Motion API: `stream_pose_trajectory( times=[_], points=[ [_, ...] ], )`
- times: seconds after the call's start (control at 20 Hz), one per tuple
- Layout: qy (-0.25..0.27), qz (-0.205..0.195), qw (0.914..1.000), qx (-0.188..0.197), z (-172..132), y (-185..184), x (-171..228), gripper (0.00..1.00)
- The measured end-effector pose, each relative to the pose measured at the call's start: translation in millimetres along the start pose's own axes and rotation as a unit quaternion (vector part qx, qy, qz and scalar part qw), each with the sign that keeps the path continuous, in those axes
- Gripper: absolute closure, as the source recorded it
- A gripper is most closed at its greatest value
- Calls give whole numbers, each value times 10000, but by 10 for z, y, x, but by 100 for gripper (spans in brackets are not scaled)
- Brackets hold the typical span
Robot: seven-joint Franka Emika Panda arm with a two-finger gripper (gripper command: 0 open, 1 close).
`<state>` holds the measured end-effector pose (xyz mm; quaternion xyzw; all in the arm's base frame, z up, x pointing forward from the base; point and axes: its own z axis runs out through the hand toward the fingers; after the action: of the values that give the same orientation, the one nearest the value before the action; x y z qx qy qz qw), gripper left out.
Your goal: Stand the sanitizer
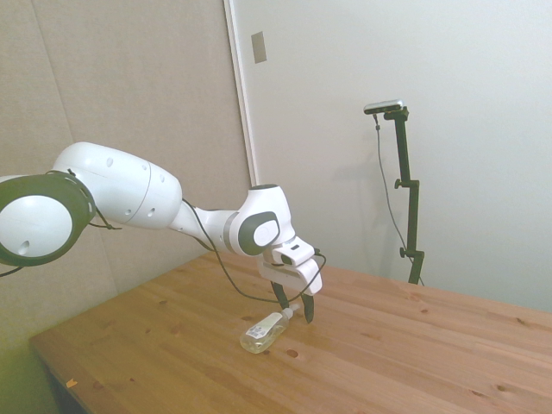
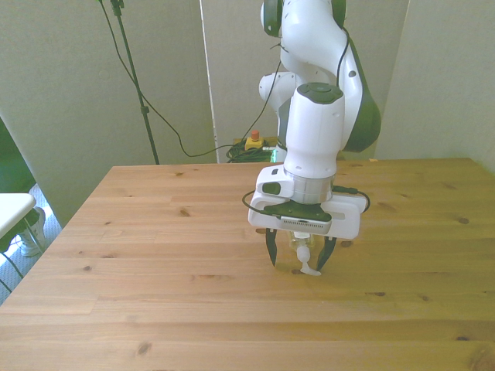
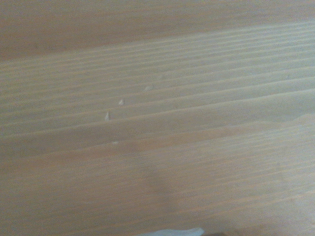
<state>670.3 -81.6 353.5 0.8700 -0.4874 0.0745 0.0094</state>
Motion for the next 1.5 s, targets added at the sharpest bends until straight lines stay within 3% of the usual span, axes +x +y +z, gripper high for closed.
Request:
stream_pose_trajectory(
  times=[0.8, 1.1, 1.35, 1.5],
  points=[
    [-166, 180, 9997, 30, 24, 25, 88, 100],
    [-270, 456, 9986, 52, 31, -19, 150, 100],
    [-152, 1145, 9933, 74, -4, -37, 207, 100],
    [215, 1595, 9869, 133, -116, -57, 264, 100]
  ],
)
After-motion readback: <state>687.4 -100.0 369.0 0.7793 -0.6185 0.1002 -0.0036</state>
